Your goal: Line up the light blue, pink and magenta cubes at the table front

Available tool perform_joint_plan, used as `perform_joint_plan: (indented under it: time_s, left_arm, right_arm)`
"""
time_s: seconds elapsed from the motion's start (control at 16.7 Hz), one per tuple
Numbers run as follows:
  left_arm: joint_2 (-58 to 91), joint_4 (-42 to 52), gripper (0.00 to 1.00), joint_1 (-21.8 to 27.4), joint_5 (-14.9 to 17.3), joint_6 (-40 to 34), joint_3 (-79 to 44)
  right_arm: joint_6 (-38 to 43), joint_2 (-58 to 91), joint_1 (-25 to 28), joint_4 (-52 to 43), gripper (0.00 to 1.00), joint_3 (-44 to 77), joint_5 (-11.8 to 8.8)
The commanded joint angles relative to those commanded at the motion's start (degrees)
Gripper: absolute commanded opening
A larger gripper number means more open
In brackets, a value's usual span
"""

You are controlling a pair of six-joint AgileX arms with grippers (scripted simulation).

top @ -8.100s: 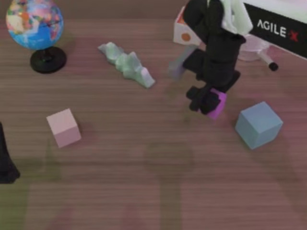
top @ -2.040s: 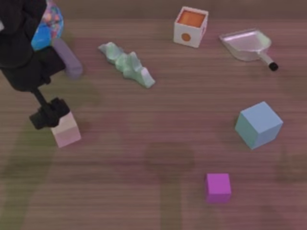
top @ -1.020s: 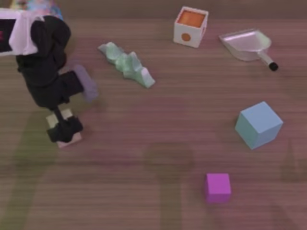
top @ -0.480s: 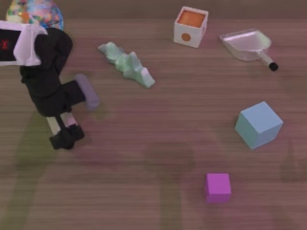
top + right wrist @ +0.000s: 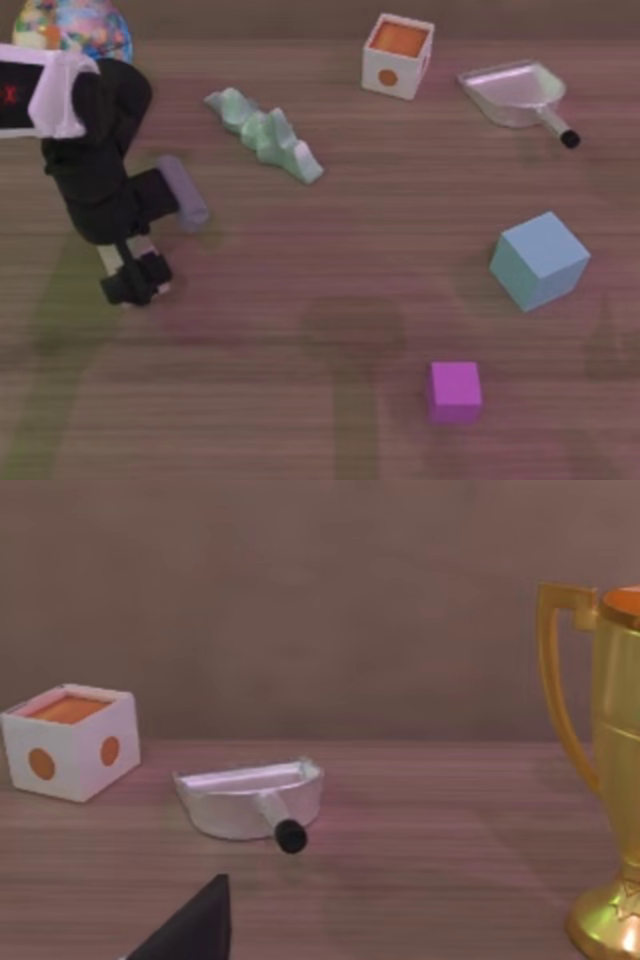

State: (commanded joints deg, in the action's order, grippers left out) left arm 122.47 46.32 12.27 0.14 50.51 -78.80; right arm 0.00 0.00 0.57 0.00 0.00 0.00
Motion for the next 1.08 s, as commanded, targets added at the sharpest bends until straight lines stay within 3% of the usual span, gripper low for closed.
perform_joint_plan:
  time_s: [0.18,0.24,0.66,1.08]
  left_arm:
    - [0.0,0.0,0.02,0.0,0.0,0.0,0.0]
    - [0.0,0.0,0.0,0.0,0.0,0.0,0.0]
    - [0.0,0.0,0.0,0.0,0.0,0.0,0.0]
    - [-4.6,9.8,0.0,-0.6,0.6,-0.6,-5.5]
  right_arm:
    - [0.0,0.0,0.0,0.0,1.0,0.0,0.0]
    - [0.0,0.0,0.0,0.0,1.0,0.0,0.0]
    - [0.0,0.0,0.0,0.0,1.0,0.0,0.0]
    - [0.0,0.0,0.0,0.0,1.0,0.0,0.0]
